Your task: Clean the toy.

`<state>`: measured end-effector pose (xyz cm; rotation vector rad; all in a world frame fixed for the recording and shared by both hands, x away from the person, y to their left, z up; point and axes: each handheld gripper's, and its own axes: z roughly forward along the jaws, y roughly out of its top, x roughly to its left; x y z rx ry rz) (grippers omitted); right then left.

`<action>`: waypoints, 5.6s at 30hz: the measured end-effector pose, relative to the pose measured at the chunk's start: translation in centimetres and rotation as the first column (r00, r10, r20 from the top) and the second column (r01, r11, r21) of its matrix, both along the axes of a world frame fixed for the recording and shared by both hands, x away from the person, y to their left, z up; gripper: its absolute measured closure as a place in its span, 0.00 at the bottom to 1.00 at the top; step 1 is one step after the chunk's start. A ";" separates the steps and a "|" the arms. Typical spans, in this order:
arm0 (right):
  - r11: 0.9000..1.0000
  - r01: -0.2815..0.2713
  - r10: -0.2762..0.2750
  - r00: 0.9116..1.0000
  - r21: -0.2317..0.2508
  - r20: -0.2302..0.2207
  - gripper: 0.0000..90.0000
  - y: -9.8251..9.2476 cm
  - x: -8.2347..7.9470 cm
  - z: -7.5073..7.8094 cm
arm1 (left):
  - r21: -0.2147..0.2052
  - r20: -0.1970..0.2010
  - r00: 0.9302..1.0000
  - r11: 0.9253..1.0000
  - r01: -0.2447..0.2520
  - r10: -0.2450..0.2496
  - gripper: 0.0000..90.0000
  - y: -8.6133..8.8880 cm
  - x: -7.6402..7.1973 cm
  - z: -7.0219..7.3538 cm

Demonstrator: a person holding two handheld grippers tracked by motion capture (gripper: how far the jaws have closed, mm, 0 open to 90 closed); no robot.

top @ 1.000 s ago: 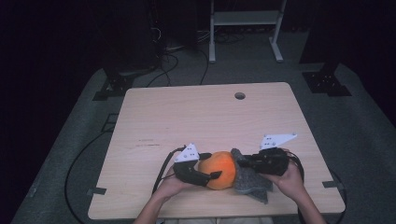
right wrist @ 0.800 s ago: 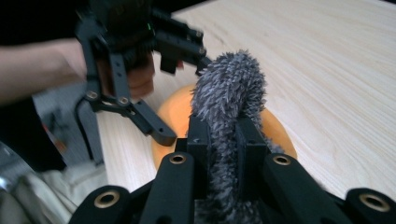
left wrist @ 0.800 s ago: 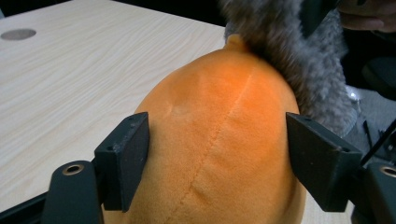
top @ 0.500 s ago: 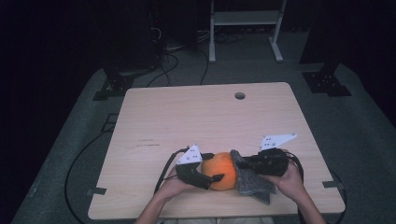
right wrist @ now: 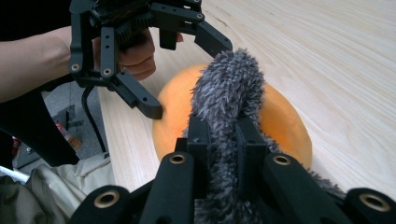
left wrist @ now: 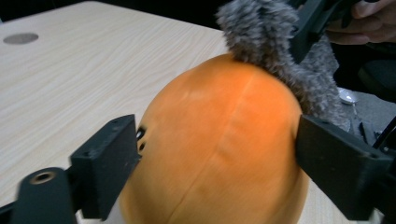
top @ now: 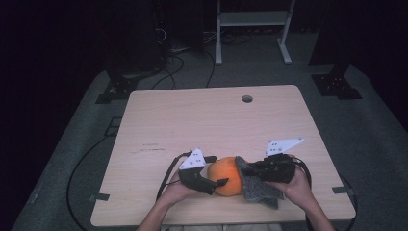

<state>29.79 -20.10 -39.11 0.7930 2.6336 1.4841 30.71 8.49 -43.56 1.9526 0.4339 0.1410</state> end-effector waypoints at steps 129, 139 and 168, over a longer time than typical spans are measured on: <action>1.000 -0.019 0.020 0.994 -0.006 0.106 0.88 1.1 -1.2 1.8 | 0.033 0.083 0.996 0.999 0.019 -0.022 0.28 -1.9 -2.2 0.9; 0.998 -0.051 0.053 0.995 -0.026 0.083 0.88 0.6 -1.3 1.9 | 0.092 0.096 0.995 0.996 0.003 -0.012 0.29 -3.0 -2.0 0.3; 0.997 -0.033 0.024 0.994 0.073 0.110 0.88 1.5 0.3 2.5 | 0.137 0.293 0.946 0.973 -0.187 0.141 0.43 -2.2 -3.1 2.4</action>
